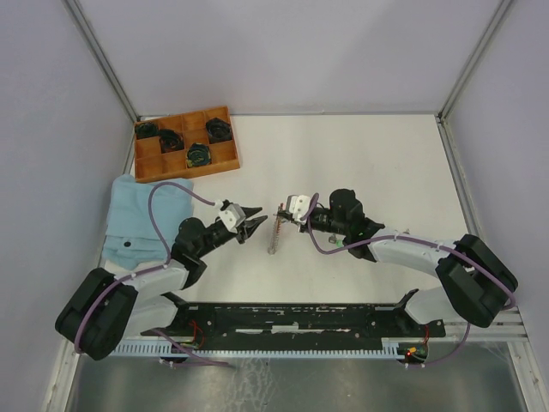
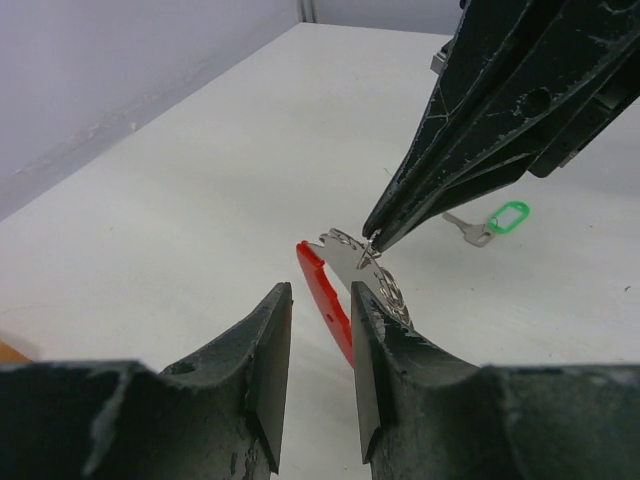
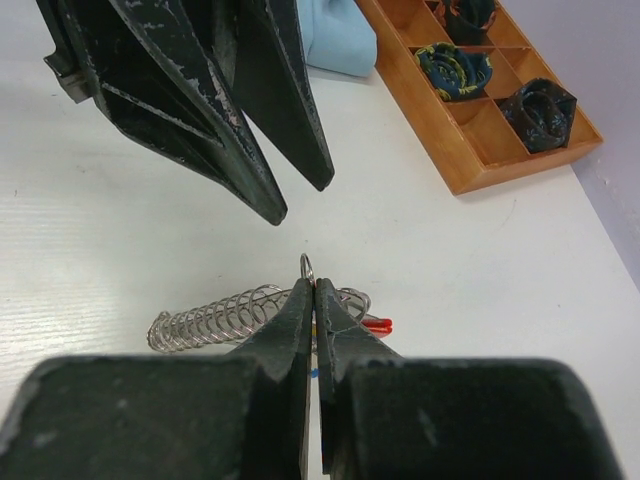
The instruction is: Put the keys on the keyring
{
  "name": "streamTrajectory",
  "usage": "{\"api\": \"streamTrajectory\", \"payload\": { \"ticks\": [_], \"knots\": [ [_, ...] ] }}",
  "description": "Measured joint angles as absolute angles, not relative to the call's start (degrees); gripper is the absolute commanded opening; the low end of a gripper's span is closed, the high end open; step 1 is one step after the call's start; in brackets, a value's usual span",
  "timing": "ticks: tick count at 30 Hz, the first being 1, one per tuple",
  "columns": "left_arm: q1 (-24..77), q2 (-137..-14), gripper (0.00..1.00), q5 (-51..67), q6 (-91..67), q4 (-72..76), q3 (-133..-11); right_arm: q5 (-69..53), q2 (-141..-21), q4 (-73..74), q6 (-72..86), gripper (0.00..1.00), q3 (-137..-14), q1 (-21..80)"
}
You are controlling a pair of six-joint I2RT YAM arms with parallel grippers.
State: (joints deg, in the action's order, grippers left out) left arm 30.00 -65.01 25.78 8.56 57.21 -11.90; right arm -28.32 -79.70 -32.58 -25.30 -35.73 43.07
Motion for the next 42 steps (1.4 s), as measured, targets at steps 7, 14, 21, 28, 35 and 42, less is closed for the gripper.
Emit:
{"api": "streamTrajectory", "payload": {
  "ticks": [7, 14, 21, 28, 35, 42],
  "knots": [
    [29.98, -68.34, 0.36, 30.74, 8.38, 60.18, -11.92, -28.47, -79.72, -32.60, -25.23, 0.06, -35.73, 43.07],
    [29.95, -72.12, 0.35, 32.69, 8.36, 61.89, -12.12, -28.69, -79.72, -32.62, -24.86, 0.06, -35.73, 43.07],
    [29.95, -75.29, 0.31, 33.43, 8.05, 64.34, -13.45, -29.32, -79.72, -32.60, -24.71, 0.07, -35.73, 43.07],
    [29.95, -76.60, 0.26, 34.00, 7.31, 66.17, -13.85, -29.91, -79.72, -32.60, -24.67, 0.07, -35.73, 43.07],
    [29.95, -78.30, 0.22, 35.27, 7.03, 66.61, -14.74, -30.04, -79.79, -32.60, -24.64, 0.07, -35.73, 43.07],
    [29.95, -79.15, 0.12, 36.36, 6.68, 66.61, -15.07, -30.63, -79.90, -32.60, -24.62, 0.07, -35.73, 43.07]
  ]
}}
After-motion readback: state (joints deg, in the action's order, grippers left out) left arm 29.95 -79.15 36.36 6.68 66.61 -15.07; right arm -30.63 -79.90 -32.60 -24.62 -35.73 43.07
